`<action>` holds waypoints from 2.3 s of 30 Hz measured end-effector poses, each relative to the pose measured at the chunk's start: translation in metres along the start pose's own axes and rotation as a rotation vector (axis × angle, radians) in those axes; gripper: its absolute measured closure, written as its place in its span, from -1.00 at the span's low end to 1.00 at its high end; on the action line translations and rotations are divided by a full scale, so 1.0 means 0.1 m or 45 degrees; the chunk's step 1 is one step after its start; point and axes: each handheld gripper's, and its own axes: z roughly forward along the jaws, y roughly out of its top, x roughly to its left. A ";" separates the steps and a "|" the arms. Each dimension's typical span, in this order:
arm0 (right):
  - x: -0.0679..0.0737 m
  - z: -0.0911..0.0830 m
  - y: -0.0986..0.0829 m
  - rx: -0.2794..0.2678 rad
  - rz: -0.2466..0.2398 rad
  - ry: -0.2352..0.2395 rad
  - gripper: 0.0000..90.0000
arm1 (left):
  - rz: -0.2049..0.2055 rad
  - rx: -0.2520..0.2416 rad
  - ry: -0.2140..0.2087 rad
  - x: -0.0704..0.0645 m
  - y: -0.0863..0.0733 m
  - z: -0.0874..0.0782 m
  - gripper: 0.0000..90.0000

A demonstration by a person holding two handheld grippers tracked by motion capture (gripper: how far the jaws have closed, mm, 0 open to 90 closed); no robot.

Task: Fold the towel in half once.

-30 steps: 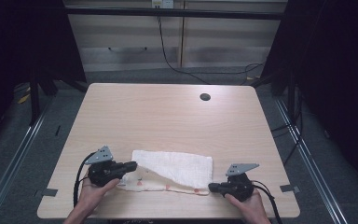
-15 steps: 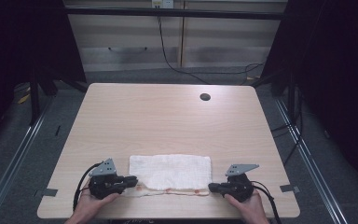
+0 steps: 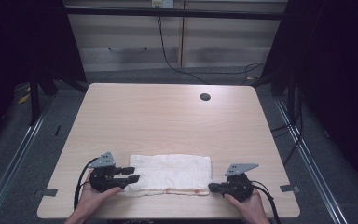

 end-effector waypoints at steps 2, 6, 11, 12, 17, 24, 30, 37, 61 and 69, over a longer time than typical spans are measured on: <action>0.00 -0.01 0.00 -0.002 -0.009 0.000 0.98 | 0.009 0.043 0.012 0.02 -0.02 0.04 0.35; 0.00 -0.08 0.01 -0.037 -0.006 -0.002 0.88 | 0.002 0.089 0.029 0.06 -0.06 0.07 0.41; 0.00 -0.24 0.09 -0.136 0.000 -0.012 0.69 | 0.016 0.072 0.063 0.05 -0.05 0.07 0.41; -0.02 -0.26 0.13 -0.158 0.005 -0.022 0.67 | 0.011 0.058 0.055 0.06 -0.05 0.06 0.41; -0.14 -0.20 0.33 -0.180 -0.028 -0.073 0.58 | -0.010 0.090 0.052 0.09 -0.06 0.08 0.53; -0.47 0.05 0.60 -0.158 -0.013 -0.101 0.58 | -0.008 0.096 0.056 0.08 -0.06 0.10 0.56; -0.61 0.22 0.66 -0.100 -0.002 -0.119 0.59 | 0.008 0.096 0.070 0.06 -0.07 0.10 0.56; -0.62 0.37 0.65 -0.035 -0.014 -0.150 0.37 | 0.003 0.100 0.078 0.06 -0.07 0.09 0.55; -0.69 0.39 0.59 -0.079 -0.003 -0.148 0.93 | -0.031 0.050 0.049 0.01 -0.04 0.01 0.42; -0.72 0.40 0.62 -0.065 -0.017 -0.154 0.93 | -0.153 -0.046 0.094 0.54 0.27 -0.01 0.26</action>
